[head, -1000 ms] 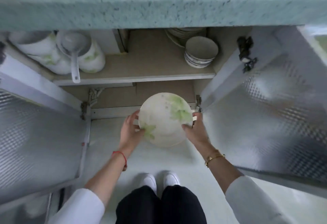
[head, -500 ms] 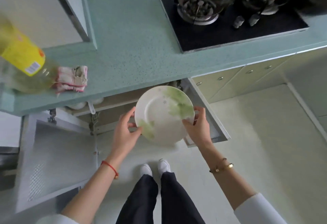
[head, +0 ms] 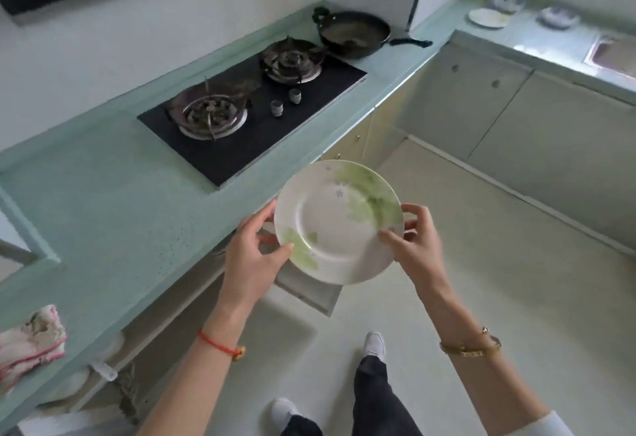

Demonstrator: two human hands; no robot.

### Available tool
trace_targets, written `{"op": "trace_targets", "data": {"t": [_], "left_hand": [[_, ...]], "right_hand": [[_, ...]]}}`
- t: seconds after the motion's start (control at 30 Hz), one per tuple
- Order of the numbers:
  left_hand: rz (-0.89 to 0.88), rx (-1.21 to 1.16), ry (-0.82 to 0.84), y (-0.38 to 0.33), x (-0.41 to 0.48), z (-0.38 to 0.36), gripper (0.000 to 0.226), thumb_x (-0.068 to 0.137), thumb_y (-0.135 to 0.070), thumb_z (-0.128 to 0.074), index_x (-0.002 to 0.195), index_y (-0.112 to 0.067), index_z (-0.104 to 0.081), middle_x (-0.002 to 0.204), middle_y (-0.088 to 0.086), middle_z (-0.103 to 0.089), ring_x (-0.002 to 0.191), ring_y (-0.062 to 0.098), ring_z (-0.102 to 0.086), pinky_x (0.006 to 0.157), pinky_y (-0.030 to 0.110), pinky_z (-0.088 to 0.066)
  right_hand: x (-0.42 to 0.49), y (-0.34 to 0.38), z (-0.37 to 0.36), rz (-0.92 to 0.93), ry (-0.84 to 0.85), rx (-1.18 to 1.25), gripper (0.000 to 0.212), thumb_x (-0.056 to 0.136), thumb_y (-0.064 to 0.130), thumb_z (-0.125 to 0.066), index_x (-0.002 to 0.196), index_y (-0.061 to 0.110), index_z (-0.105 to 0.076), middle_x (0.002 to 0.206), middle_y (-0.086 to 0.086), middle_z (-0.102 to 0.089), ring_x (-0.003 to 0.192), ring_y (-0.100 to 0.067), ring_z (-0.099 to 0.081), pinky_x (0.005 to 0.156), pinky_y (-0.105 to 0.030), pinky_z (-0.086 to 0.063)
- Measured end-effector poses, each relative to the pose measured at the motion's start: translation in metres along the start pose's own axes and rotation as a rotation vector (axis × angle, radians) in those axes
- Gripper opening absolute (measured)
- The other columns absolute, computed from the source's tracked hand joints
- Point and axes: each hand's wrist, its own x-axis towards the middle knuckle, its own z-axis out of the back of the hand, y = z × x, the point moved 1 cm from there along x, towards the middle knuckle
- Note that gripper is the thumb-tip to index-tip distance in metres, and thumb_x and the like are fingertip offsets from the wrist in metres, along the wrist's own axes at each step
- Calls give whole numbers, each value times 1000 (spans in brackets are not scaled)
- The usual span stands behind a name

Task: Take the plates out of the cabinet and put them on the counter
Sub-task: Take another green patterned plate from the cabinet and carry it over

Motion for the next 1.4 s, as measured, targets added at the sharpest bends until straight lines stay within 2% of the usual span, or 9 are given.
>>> {"op": "trace_targets", "data": {"t": [0.2, 0.4, 0.5, 0.67, 0.9, 1.17, 1.3, 1.4], "left_hand": [[-20, 0, 182, -40, 48, -110, 74, 79, 0, -75, 142, -30, -50, 131, -1, -58, 100, 16, -69, 78, 36, -63], [-52, -47, 248, -80, 104, -231, 73, 76, 8, -70, 141, -23, -54, 125, 1, -61, 87, 14, -68, 67, 23, -60], [-74, -50, 269, -101, 132, -284, 73, 76, 8, -69, 140, -24, -55, 122, -2, -62, 86, 10, -69, 67, 22, -59], [-79, -48, 309, -132, 180, -354, 72, 77, 11, -68, 141, -18, -54, 124, -2, -60, 92, 13, -69, 80, 39, -62], [-90, -26, 372, -155, 288, -438, 72, 78, 10, -69, 141, -21, -54, 128, -3, -58, 100, 16, -69, 88, 44, -60], [-141, -7, 458, -204, 458, -541, 71, 77, 10, -69, 138, -25, -56, 127, -7, -59, 98, 10, -69, 88, 36, -59], [-184, 30, 496, -233, 539, -593, 73, 77, 7, -71, 138, -28, -55, 124, -11, -59, 98, 9, -68, 85, 29, -57], [-193, 66, 516, -248, 592, -635, 73, 76, 7, -70, 138, -28, -55, 119, -15, -57, 96, 9, -67, 83, 27, -55]], "right_hand": [[41, -9, 99, -62, -183, 5, 43, 76, 8, -71, 108, 30, -53, 88, -4, -63, 82, -27, -63, 73, -43, -54], [114, -9, 198, -53, -271, 29, 43, 76, 9, -71, 110, 25, -53, 85, -2, -60, 70, -17, -56, 63, -32, -48], [151, -7, 241, -40, -309, 31, 44, 76, 8, -70, 111, 25, -52, 83, 0, -61, 71, -16, -57, 62, -31, -48], [214, -3, 290, -46, -357, 8, 43, 76, 8, -70, 113, 21, -52, 84, 2, -64, 73, -13, -59, 64, -30, -48], [330, 0, 331, -96, -406, 5, 41, 77, 9, -69, 113, 19, -54, 88, 4, -65, 76, -9, -61, 66, -26, -48], [508, 24, 369, -120, -483, 4, 38, 78, 12, -69, 110, 24, -53, 90, 10, -64, 82, -1, -61, 62, -15, -44], [593, 40, 390, -131, -534, -17, 37, 76, 12, -69, 108, 24, -53, 89, 9, -64, 85, -8, -63, 65, -18, -45], [650, 43, 407, -152, -575, -5, 39, 73, 10, -68, 106, 24, -53, 97, 2, -64, 91, -17, -64, 74, -27, -52]]}}
